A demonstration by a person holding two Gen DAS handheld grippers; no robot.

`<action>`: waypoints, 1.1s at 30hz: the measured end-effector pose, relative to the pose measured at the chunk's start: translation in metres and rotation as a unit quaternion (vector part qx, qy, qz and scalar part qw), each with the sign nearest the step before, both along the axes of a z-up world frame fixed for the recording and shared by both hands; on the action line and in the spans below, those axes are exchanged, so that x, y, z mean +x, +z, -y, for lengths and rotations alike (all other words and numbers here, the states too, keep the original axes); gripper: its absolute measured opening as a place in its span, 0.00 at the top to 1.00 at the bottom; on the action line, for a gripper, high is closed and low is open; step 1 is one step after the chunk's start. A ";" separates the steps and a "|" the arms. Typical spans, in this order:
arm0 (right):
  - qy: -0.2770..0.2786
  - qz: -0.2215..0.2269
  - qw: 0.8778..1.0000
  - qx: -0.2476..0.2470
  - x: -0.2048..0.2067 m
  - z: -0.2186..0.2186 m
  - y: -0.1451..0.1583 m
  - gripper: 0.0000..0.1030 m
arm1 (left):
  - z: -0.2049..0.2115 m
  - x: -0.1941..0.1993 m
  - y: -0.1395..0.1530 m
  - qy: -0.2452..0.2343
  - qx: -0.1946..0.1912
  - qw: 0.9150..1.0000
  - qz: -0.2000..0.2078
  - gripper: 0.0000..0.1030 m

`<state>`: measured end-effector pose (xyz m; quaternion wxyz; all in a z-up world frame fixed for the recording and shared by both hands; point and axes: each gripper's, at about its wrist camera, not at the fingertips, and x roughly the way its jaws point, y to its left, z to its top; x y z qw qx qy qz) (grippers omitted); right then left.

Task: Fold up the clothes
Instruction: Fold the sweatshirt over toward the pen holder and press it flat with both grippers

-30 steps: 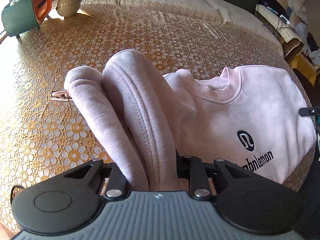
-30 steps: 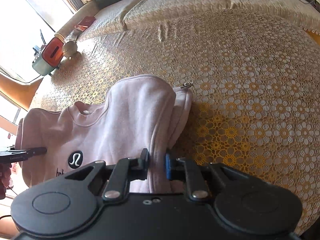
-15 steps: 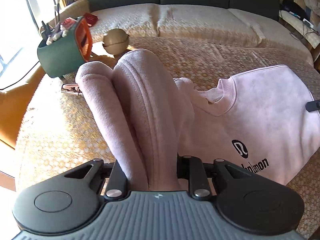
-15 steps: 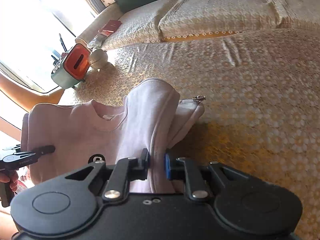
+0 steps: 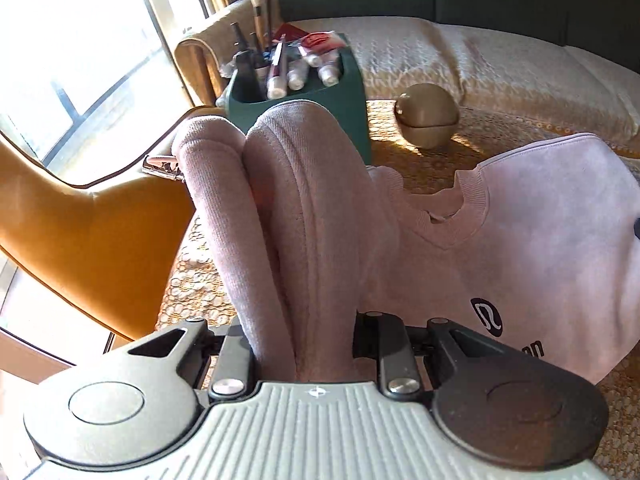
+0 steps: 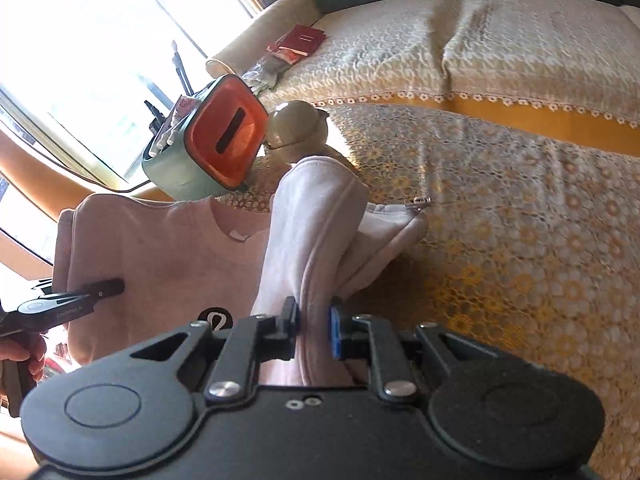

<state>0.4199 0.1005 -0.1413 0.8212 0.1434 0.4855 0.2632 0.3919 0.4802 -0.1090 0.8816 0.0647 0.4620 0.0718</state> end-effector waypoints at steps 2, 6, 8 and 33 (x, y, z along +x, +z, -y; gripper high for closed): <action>0.012 0.002 1.000 0.003 0.007 -0.022 0.002 0.00 | -0.022 0.005 -0.003 0.016 0.004 1.000 0.002 0.80; 0.029 0.009 1.000 0.006 0.009 -0.057 0.005 0.00 | -0.052 0.017 -0.013 0.051 0.008 0.999 0.006 0.79; 0.028 0.011 1.000 -0.003 0.009 -0.069 0.001 0.00 | -0.062 0.021 -0.025 0.071 0.009 0.997 0.005 0.78; 0.122 -0.003 0.992 -0.006 -0.017 -0.071 -0.002 0.00 | -0.060 -0.088 -0.026 0.135 -0.067 0.984 0.092 0.10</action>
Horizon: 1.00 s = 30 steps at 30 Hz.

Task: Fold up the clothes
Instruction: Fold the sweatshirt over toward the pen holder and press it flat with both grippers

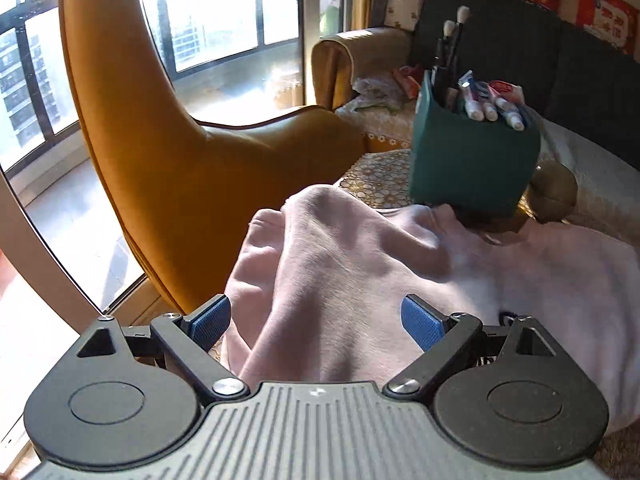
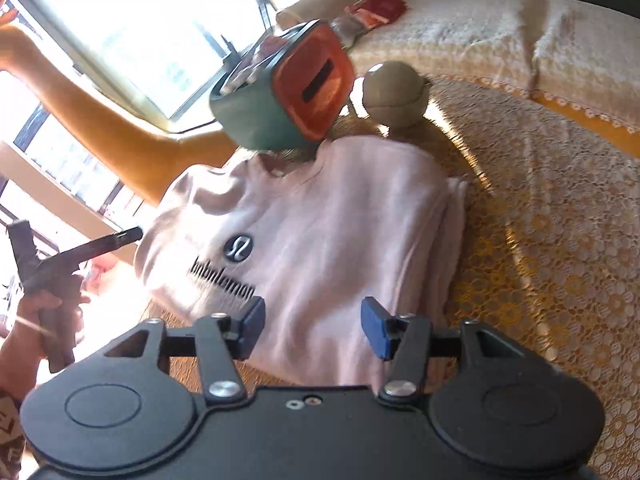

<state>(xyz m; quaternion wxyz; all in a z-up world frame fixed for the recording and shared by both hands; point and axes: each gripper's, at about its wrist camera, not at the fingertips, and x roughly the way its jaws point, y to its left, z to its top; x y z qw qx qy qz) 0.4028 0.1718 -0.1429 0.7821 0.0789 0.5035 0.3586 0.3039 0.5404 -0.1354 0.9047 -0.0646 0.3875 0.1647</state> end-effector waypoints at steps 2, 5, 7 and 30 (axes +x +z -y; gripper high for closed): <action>0.029 -0.005 1.000 -0.006 -0.011 -0.011 -0.008 0.00 | 0.011 -0.001 -0.016 -0.018 0.003 1.000 -0.019 0.10; 0.030 0.001 0.998 -0.059 -0.015 -0.023 -0.035 0.00 | 0.007 0.011 -0.050 -0.009 0.004 0.999 -0.049 0.09; 0.024 0.010 0.998 -0.053 -0.016 -0.022 -0.048 0.00 | 0.000 0.012 -0.059 0.009 -0.011 0.999 -0.032 0.07; 0.050 0.081 0.986 -0.138 -0.031 -0.022 -0.039 0.00 | -0.012 -0.039 -0.049 0.040 0.031 0.997 -0.055 0.03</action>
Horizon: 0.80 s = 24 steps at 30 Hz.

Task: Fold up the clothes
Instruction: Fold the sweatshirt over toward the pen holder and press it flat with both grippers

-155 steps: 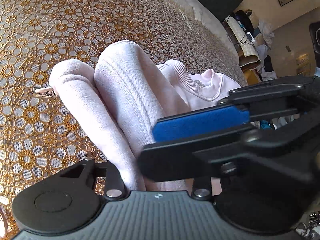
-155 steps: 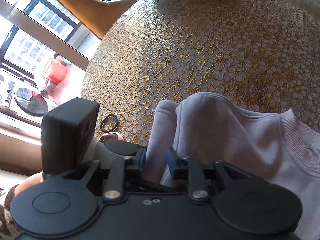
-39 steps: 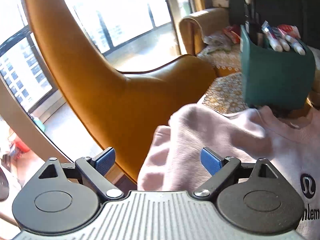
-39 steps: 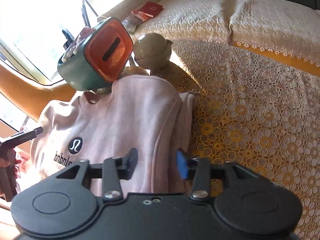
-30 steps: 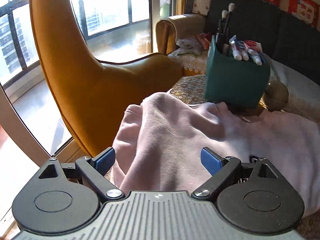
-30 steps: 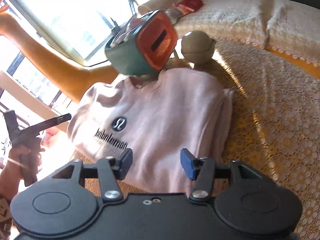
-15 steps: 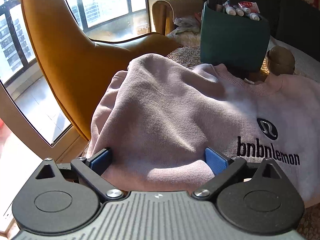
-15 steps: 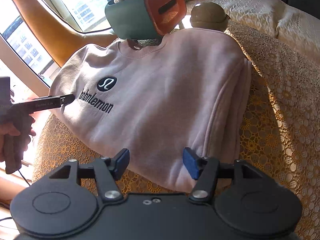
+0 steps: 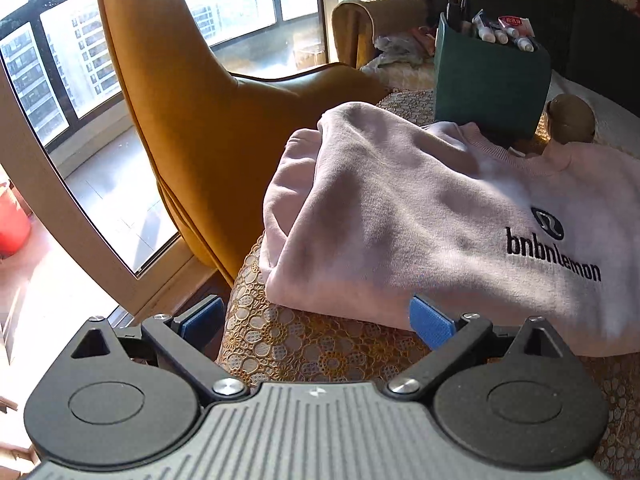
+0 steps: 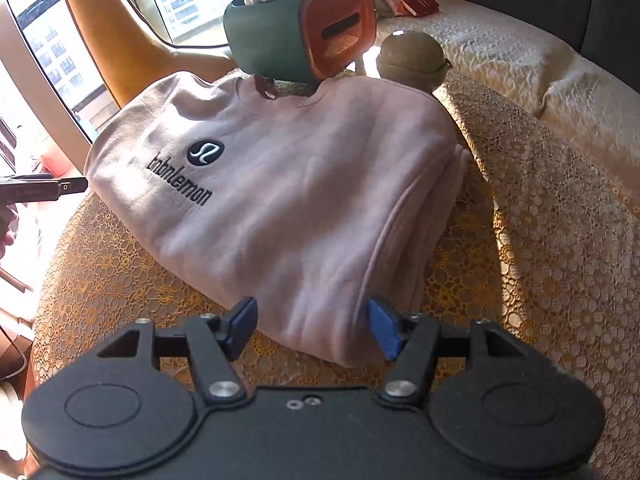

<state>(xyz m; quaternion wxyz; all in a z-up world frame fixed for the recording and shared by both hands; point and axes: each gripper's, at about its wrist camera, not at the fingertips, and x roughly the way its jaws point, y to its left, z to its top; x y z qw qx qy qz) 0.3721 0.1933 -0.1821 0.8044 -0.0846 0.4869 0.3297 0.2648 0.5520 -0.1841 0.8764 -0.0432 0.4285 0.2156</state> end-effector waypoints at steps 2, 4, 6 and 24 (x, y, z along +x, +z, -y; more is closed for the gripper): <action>-0.005 -0.002 1.000 -0.003 0.000 -0.001 -0.005 0.00 | 0.002 0.004 -0.007 0.000 0.007 1.000 -0.012 0.03; -0.005 -0.008 1.000 -0.010 0.000 -0.003 -0.010 0.00 | 0.006 0.009 -0.015 -0.005 0.014 1.000 -0.025 0.03; -0.004 -0.014 1.000 -0.020 0.000 -0.006 -0.016 0.00 | 0.008 0.016 -0.020 -0.012 0.020 0.999 -0.029 0.03; -0.014 0.015 0.999 -0.032 -0.010 -0.008 -0.004 0.00 | 0.016 0.044 -0.017 -0.001 0.078 0.996 -0.032 0.03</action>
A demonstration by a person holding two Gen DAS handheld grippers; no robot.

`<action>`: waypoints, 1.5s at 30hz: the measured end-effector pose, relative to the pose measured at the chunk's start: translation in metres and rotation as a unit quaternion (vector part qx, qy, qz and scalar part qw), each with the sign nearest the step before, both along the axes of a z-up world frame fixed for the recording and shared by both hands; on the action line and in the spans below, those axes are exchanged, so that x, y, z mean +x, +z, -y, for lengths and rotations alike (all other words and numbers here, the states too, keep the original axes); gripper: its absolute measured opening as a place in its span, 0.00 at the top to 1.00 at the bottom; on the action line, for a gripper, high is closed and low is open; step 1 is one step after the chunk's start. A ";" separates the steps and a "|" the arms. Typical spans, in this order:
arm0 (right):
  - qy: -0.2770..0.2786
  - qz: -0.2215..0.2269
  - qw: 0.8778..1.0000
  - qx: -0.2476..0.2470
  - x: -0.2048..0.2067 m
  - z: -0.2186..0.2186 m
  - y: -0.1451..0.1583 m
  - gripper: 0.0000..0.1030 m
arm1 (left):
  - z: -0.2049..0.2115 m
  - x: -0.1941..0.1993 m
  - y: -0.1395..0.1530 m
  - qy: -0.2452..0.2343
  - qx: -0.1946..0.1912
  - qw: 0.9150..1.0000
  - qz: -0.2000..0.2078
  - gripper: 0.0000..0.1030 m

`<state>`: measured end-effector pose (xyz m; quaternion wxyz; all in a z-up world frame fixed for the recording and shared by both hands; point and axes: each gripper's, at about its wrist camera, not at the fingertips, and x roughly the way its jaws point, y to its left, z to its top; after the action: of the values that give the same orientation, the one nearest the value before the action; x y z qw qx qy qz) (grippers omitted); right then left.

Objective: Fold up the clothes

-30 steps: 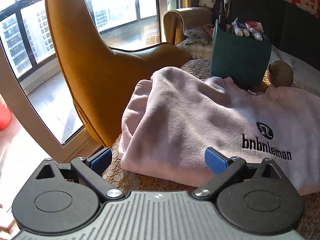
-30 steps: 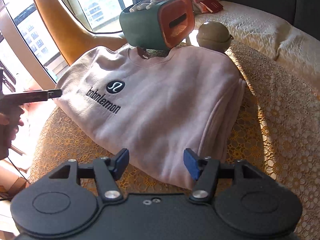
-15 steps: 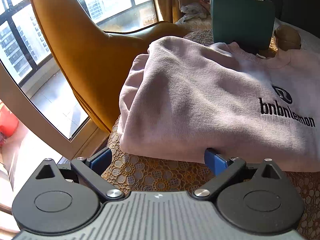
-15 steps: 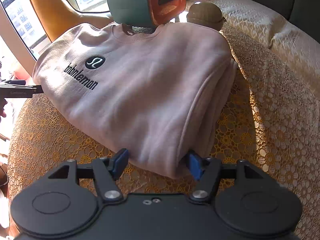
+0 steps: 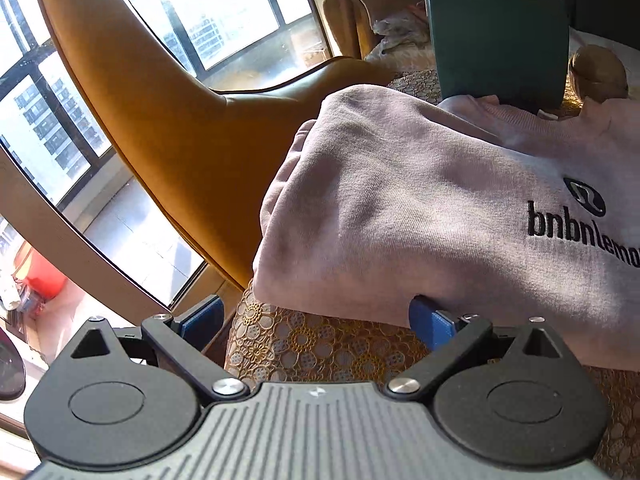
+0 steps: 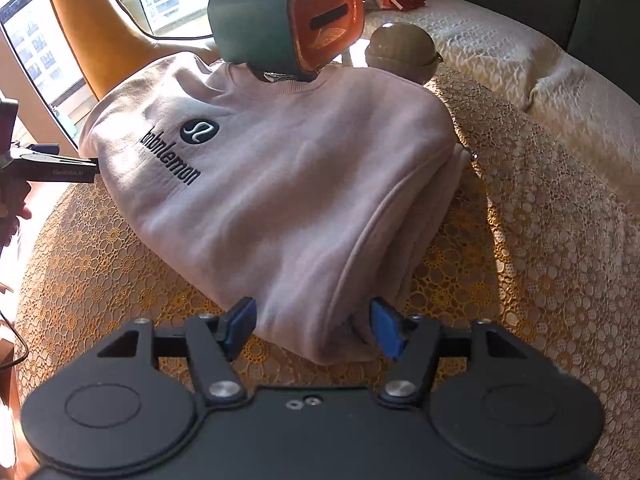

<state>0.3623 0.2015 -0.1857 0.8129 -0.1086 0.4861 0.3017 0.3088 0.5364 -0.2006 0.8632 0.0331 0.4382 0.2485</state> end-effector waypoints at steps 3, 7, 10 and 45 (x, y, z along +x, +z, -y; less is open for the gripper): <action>-0.004 0.003 1.000 -0.009 -0.005 0.007 0.004 0.00 | 0.009 -0.019 0.008 -0.002 -0.009 1.000 0.007 0.03; -0.014 0.006 1.000 0.003 -0.019 0.023 0.019 0.00 | 0.037 -0.046 0.030 -0.014 -0.012 0.999 0.029 0.03; -0.017 0.013 1.000 0.011 -0.035 0.037 0.036 0.00 | 0.069 -0.067 0.053 -0.018 -0.013 0.998 0.055 0.03; -0.239 0.165 0.954 0.079 -0.321 0.388 0.174 0.00 | 0.511 -0.275 0.189 -0.211 -0.079 0.958 0.178 0.03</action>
<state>0.0411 -0.1860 -0.0116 0.9361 0.0269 0.3316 0.1141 0.0343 0.0250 -0.0114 0.9600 0.0120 0.2784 0.0272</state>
